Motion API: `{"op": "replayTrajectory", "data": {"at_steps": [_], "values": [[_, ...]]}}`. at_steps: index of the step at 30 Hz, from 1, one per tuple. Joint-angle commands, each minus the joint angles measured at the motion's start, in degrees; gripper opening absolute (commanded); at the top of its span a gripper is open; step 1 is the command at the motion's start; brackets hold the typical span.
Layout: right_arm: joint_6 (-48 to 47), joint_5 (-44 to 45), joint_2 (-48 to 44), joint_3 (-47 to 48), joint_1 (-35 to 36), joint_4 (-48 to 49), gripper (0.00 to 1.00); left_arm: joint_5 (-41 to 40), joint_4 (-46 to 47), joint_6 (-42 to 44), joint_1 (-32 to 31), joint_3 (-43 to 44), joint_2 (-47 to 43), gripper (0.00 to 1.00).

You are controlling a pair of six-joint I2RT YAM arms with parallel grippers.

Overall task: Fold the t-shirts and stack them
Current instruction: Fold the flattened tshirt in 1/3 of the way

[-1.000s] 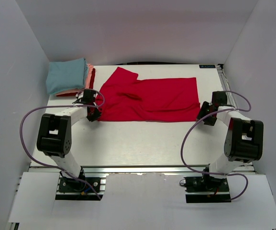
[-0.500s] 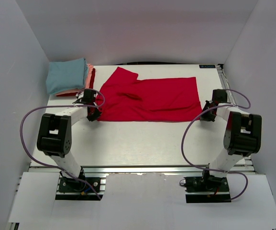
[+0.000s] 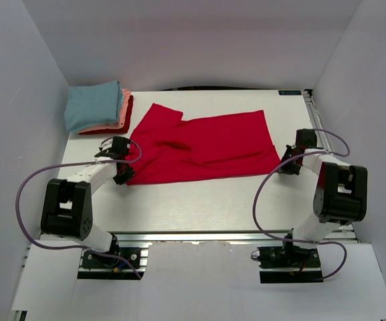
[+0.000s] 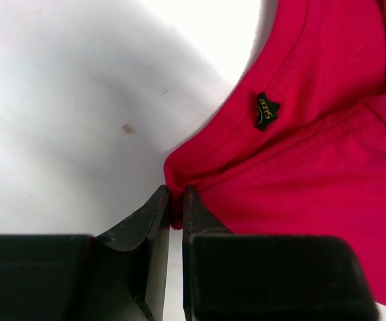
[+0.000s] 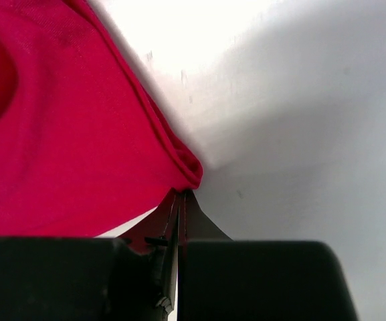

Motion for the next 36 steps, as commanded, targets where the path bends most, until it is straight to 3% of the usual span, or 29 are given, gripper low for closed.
{"op": "replayTrajectory", "data": {"at_steps": [1, 22, 23, 25, 26, 28, 29, 30, 31, 36], "values": [[0.2, 0.4, -3.3, -3.1, 0.0, -6.6, 0.0, -3.4, -4.5, 0.7, 0.4, -1.1, -4.1, 0.0], [4.5, 5.4, -23.8, -12.9, 0.1, -23.5, 0.0, -2.5, -16.1, 1.5, 0.4, -7.4, -21.9, 0.0], [4.5, 5.5, -23.9, -12.5, 0.1, -24.4, 0.0, -3.1, -17.6, 1.6, 0.4, -7.2, -22.2, 0.04], [4.9, 5.4, -24.6, -12.1, 0.1, -25.9, 0.14, -4.3, -18.6, 1.7, 0.4, -7.4, -22.5, 0.2], [4.9, 5.2, -24.8, -12.0, 0.1, -26.3, 0.26, -4.1, -18.6, 1.5, 0.4, -7.5, -22.6, 0.37], [5.0, 5.4, -25.7, -11.9, 0.1, -27.0, 0.51, -3.7, -18.3, 1.1, 0.4, -7.6, -23.0, 0.54], [5.1, 5.6, -26.1, -11.6, 0.1, -27.2, 0.59, -4.2, -18.6, 0.8, 0.4, -7.4, -23.0, 0.62], [5.1, 6.8, -26.4, -11.0, 0.1, -27.5, 0.7, -4.9, -18.7, 0.7, 0.4, -7.2, -22.9, 0.65], [4.9, 7.4, -26.9, -10.5, 0.1, -27.7, 0.75, -5.4, -18.9, 0.7, 0.4, -6.8, -22.8, 0.67], [2.6, 7.6, -28.6, -2.9, 0.2, -28.1, 0.82, -7.5, -19.6, 0.0, 0.4, -2.3, -21.9, 0.7]]}}
